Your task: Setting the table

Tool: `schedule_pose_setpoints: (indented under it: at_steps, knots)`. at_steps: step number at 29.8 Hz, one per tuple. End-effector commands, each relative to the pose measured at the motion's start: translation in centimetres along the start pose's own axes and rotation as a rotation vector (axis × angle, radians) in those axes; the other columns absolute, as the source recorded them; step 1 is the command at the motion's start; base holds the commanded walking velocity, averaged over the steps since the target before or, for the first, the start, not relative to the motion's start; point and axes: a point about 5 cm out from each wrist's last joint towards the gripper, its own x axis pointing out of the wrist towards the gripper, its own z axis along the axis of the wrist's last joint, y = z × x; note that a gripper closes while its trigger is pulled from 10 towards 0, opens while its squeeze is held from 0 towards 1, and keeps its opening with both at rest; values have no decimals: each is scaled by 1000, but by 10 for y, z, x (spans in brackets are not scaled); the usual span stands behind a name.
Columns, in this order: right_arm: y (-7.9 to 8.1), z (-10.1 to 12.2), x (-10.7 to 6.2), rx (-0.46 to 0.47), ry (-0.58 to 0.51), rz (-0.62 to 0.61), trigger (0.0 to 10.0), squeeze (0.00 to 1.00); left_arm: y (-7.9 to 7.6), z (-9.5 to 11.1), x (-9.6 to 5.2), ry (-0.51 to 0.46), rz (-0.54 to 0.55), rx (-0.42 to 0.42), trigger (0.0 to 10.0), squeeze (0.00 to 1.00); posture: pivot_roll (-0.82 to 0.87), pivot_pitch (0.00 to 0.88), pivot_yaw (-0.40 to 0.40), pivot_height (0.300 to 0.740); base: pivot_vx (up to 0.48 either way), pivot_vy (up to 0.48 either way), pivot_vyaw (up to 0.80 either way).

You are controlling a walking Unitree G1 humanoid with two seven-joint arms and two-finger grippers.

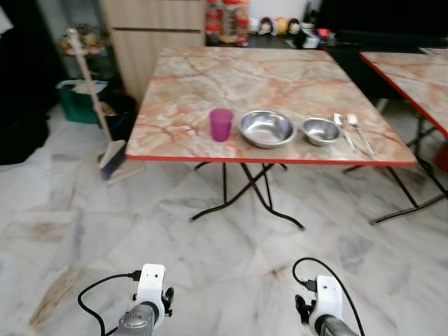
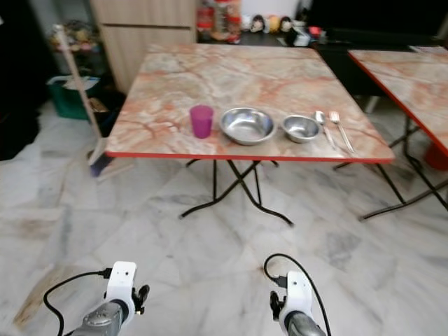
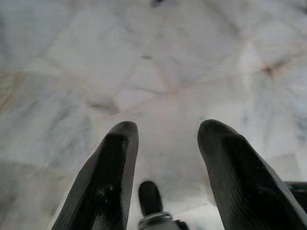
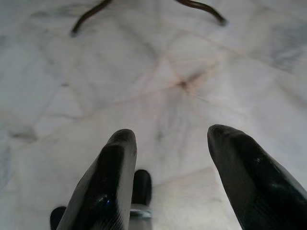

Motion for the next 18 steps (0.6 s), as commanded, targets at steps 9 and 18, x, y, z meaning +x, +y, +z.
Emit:
schedule_pose_setpoints:
  at_steps: [9,18]
  knots:
    - [1,1,0,20,-9,-1,10000,0,3,-3,-1,14,10,39,10000,0,44,63,-37,740,0,-297,0]
    - [0,-5,-1,29,6,-12,10000,0,5,-5,-2,16,19,22,10000,0,49,85,-41,740,0,-309,0]
